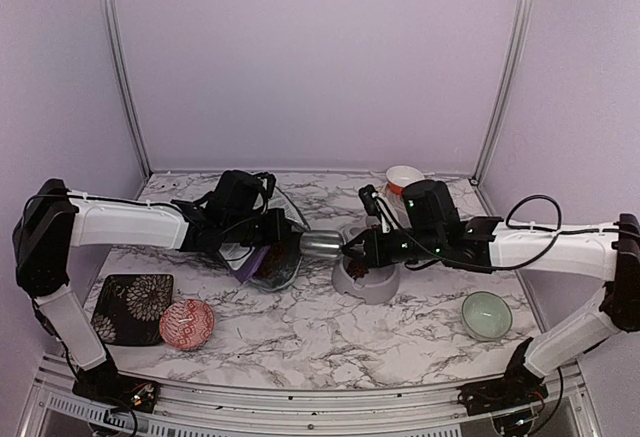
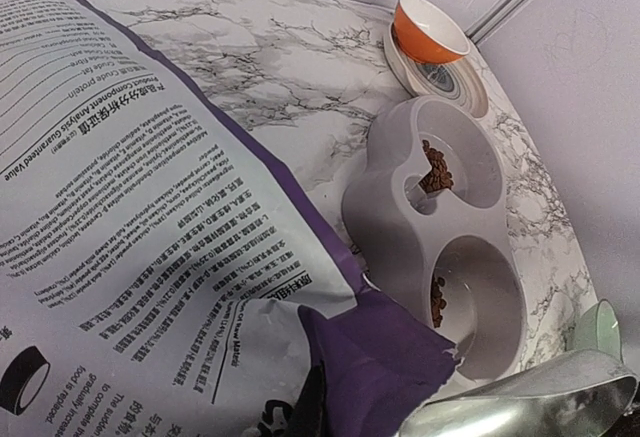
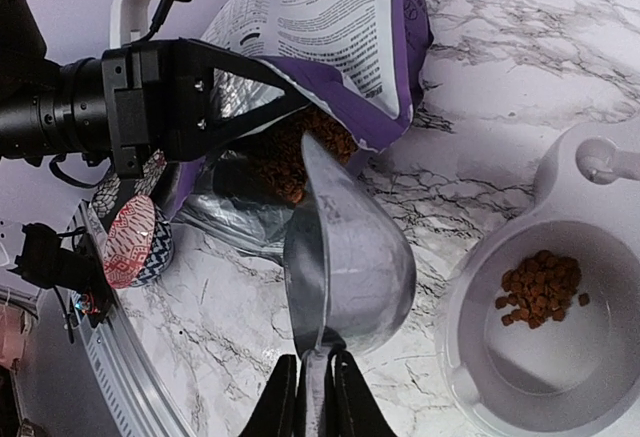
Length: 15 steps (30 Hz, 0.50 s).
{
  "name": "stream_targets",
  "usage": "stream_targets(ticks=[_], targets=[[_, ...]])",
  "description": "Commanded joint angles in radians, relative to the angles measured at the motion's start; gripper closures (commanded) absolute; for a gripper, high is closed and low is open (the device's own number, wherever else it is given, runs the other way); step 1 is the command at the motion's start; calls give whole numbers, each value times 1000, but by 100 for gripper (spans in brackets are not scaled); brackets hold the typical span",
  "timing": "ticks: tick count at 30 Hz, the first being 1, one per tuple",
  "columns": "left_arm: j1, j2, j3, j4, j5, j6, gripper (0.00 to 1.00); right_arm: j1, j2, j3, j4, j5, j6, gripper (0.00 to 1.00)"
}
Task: Serve the pet food
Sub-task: Collect the pet food from the pet food bag.
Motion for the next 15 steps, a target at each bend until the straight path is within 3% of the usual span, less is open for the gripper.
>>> stream_targets(ticks=[1, 15], targets=[[9, 6, 62, 72, 8, -28, 100, 16, 60, 76, 76, -12, -3, 100], [9, 46, 102, 74, 34, -50, 100, 46, 251, 201, 84, 72, 46, 100]])
